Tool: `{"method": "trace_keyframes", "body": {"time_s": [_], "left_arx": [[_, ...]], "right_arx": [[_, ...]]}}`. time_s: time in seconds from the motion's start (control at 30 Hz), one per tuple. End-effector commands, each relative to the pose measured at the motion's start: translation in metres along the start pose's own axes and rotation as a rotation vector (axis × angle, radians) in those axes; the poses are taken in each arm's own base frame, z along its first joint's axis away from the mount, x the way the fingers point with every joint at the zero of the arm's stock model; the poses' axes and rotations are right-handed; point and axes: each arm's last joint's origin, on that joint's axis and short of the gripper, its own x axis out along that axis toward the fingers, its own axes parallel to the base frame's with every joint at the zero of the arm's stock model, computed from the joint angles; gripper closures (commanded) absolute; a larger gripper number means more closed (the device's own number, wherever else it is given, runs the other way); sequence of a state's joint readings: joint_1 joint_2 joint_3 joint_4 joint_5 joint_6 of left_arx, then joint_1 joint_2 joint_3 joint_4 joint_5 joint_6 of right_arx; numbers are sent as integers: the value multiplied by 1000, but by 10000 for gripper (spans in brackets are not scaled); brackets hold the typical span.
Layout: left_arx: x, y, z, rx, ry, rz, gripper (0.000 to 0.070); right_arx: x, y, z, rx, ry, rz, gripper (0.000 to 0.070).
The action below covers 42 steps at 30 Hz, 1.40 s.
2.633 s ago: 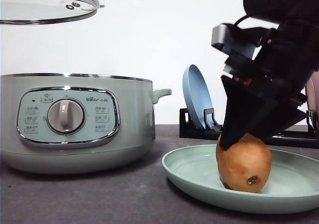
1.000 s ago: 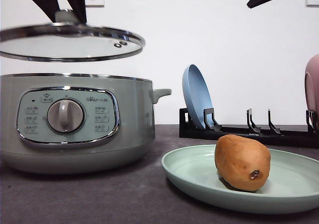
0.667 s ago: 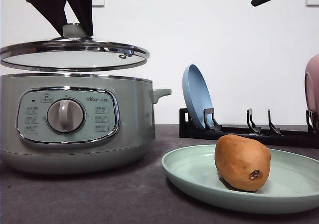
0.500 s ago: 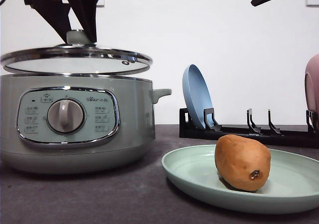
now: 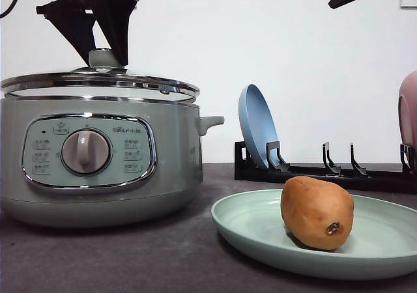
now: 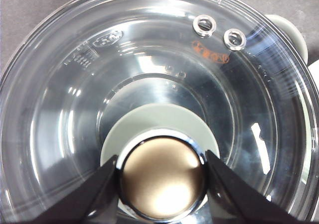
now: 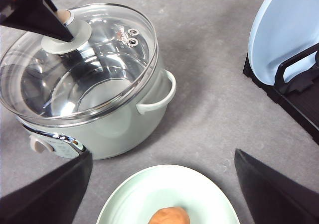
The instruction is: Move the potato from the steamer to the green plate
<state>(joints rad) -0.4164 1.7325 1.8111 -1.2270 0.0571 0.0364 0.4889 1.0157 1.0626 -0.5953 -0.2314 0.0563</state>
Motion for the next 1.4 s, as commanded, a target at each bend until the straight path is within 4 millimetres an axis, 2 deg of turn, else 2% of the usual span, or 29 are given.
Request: {"method": "trace_keyframes", "body": {"time_s": [0.0, 0.37, 0.8, 1.13, 1.23, 1.37], "left_arx": [[-5, -2, 6, 16, -44, -3, 700], [6, -1, 8, 18, -13, -4, 700], [9, -1, 9, 31, -6, 33, 700], [21, -2, 11, 32, 28, 28, 699], [21, -2, 11, 29, 31, 28, 627], [21, -2, 9, 21, 49, 27, 338]], "right_arx": [[-1, 1, 4, -13, -11, -1, 123], [-1, 1, 4, -12, -10, -1, 123], [-1, 1, 3, -13, 1, -1, 123], [-1, 1, 3, -16, 2, -1, 123], [-1, 1, 3, -18, 2, -1, 123], [-1, 1, 3, -18, 2, 0, 123]]}}
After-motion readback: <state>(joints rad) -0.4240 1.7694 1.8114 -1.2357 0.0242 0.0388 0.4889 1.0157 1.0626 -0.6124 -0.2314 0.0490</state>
